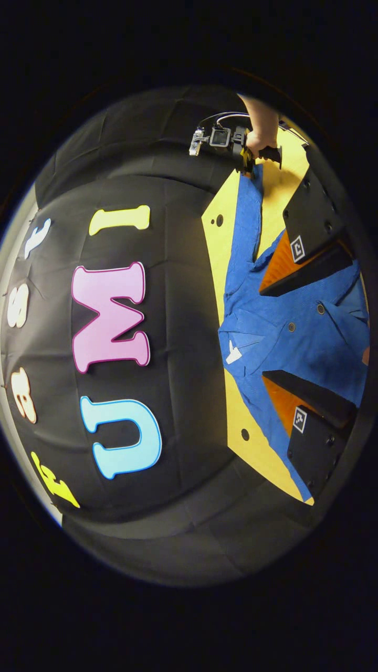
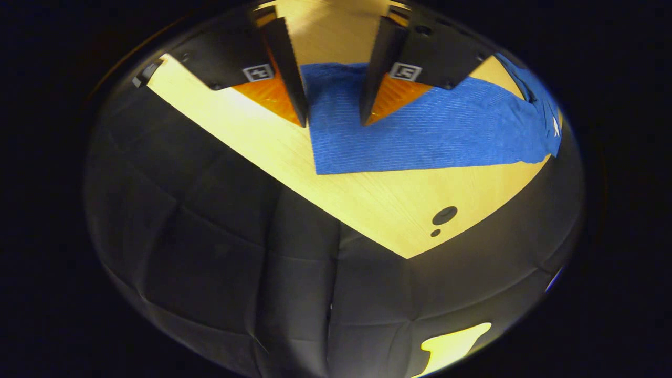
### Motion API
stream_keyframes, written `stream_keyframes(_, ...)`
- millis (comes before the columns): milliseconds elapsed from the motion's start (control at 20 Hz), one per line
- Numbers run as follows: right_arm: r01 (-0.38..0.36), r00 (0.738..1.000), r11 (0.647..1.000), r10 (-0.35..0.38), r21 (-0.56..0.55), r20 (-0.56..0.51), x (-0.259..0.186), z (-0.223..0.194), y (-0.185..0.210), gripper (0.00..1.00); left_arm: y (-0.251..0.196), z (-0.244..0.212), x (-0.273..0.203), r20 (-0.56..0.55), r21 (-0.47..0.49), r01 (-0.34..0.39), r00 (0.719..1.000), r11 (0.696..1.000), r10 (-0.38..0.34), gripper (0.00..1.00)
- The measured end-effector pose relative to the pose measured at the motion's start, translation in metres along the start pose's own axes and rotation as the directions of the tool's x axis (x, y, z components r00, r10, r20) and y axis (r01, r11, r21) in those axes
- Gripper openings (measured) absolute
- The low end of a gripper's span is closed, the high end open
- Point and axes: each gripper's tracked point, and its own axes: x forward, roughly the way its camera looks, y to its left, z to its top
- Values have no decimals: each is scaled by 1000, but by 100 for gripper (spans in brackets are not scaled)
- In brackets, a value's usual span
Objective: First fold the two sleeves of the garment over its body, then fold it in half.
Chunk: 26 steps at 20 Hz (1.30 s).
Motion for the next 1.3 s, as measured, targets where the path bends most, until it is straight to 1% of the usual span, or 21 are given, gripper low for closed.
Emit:
stream_keyframes(50, -22, 1000, 1000, 22, 7, -4, 5, 0, 11, 43, 2, -1, -1, -2, -5, -10, 1000, 1000, 10, 82)
stream_keyframes(100, -18, 1000, 1000, 18, 18, -20, 6, -3, 12, 28, 3, -2, -3, -3, -6, -10, 1000, 1000, 10, 82)
stream_keyframes(150, -30, 999, 999, 31, 30, -25, 7, -2, 15, 13, 5, -2, -3, -6, -6, -15, 1000, 1000, 15, 82)
stream_keyframes(200, -56, 997, 998, 57, 41, -42, 5, -3, 18, 7, 7, -4, -4, -10, -4, -18, 1000, 1000, 18, 82)
stream_keyframes(250, -103, 994, 994, 105, 34, -39, 4, -4, 25, 6, 10, -6, -6, -15, -2, -26, 1000, 1000, 26, 82)
stream_keyframes(300, -133, 989, 991, 135, 31, -59, 4, -6, 27, 0, 13, -7, -9, -19, 1, -40, 999, 999, 40, 82)
stream_keyframes(350, -158, 985, 987, 160, 42, -70, 1, -8, 32, 2, 15, -5, -11, -13, 4, -44, 999, 999, 44, 83)
stream_keyframes(400, -175, 981, 984, 178, 36, -78, -5, -11, 38, 1, 14, -5, -12, -12, 4, -41, 999, 999, 41, 83)
stream_keyframes(450, -173, 983, 985, 173, 9, -56, -9, -8, 43, 1, 15, -5, -14, -14, 5, -41, 999, 999, 41, 83)
stream_keyframes(500, -192, 981, 981, 191, -13, -27, -14, -3, 53, 1, 17, -5, -16, -13, 6, -41, 999, 999, 41, 83)
stream_keyframes(600, -261, 965, 965, 260, -28, -31, -32, -7, 81, 0, 24, -1, -23, -2, 2, -55, 998, 998, 55, 83)
stream_keyframes(750, -310, 951, 947, 309, -91, -24, -51, -10, 121, 1, 31, 7, -31, 37, -60, -56, 998, 997, 58, 83)
stream_keyframes(850, -346, 938, 931, 347, -114, -7, -70, -6, 151, 1, 41, 7, -36, 47, -76, -79, 995, 994, 83, 82)
stream_keyframes(1100, -455, 889, 883, 458, -117, 5, -114, 0, 235, 0, 75, -4, -58, 59, -99, -126, 989, 987, 132, 82)
stream_keyframes(1300, -538, 839, 825, 543, -175, -21, -144, -12, 310, 1, 117, -14, -81, 54, -161, -214, 973, 963, 225, 82)
